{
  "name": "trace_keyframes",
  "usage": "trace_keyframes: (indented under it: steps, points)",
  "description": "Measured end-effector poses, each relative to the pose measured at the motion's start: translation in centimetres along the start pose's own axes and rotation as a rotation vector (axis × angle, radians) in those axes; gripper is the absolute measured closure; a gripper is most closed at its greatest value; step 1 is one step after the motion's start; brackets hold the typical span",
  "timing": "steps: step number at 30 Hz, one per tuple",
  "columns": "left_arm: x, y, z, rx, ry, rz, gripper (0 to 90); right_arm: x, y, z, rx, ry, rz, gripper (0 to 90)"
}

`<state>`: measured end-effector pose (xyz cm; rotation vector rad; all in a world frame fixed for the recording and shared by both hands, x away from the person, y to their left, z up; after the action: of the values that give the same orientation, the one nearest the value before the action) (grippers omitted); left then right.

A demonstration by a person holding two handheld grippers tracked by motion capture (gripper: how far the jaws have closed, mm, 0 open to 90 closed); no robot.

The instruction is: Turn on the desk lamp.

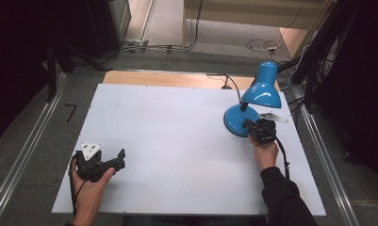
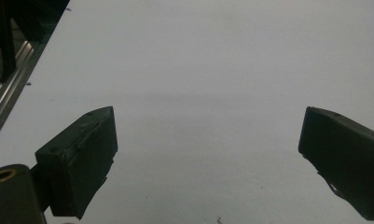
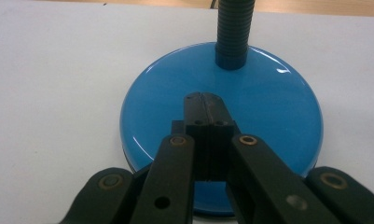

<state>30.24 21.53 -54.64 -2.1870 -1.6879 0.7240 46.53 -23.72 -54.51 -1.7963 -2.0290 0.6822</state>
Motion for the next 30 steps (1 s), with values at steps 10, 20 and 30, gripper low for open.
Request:
trace_keyframes:
  steps: [10,20,30]
  points:
    - [-0.02,-0.01,-0.02,-0.002,-0.001,0.002,5.0,-0.03,0.54,0.03,0.005,0.009,0.01,87.3]
    - [0.04,-0.07,-0.04,-0.002,0.001,0.002,5.0,0.04,0.9,0.44,0.021,-0.007,0.016,87.3]
    - [0.0,-0.12,-0.08,-0.006,0.002,0.003,5.0,0.0,0.87,0.47,0.023,-0.01,0.019,87.3]
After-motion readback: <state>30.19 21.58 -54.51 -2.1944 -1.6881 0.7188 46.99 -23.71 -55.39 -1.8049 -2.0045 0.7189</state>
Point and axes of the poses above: each handheld gripper's, and its own axes: y roughly forward along the jaws, z roughly out of its underside, x roughly to its left, the point moved 10 cm from there along y, roughly forward along the jaws, and after that the axes turned 13 degrees about z, right-handed, at the moved point
